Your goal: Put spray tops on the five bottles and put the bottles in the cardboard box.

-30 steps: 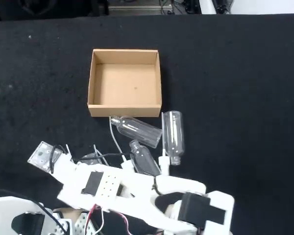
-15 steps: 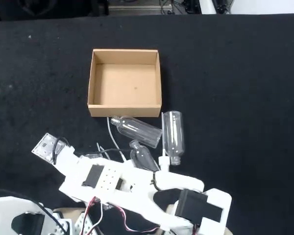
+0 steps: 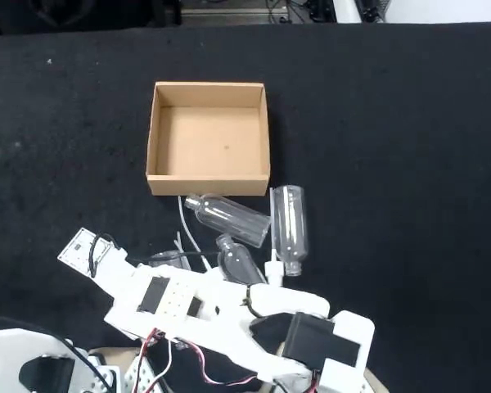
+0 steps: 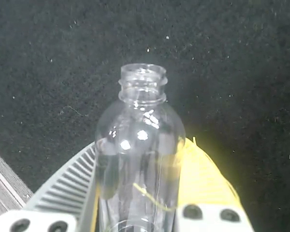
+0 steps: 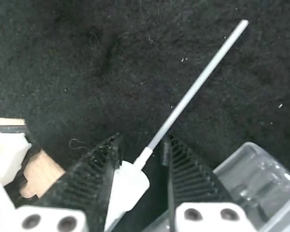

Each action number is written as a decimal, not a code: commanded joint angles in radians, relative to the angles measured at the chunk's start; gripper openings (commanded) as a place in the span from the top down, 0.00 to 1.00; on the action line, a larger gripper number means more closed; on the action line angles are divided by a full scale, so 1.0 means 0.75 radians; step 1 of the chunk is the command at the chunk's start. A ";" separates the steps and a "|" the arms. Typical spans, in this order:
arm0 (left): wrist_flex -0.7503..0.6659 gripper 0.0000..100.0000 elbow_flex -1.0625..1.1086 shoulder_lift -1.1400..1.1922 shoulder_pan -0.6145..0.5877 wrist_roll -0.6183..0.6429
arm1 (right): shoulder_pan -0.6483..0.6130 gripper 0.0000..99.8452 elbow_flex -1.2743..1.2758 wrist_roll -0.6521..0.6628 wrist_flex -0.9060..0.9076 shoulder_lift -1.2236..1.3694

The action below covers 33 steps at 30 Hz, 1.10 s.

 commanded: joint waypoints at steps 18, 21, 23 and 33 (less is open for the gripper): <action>0.010 0.97 -0.079 -0.025 -0.011 -0.010 | 0.072 0.98 -0.296 0.178 0.018 -0.003; 0.010 0.97 -0.079 -0.025 -0.013 -0.010 | 0.057 0.89 -0.304 0.129 0.110 -0.013; 0.010 0.97 -0.079 -0.025 -0.013 -0.010 | 0.047 0.80 -0.314 0.070 0.162 -0.015; 0.010 0.97 -0.079 -0.025 -0.013 -0.010 | -0.002 0.78 -0.285 0.059 0.211 0.017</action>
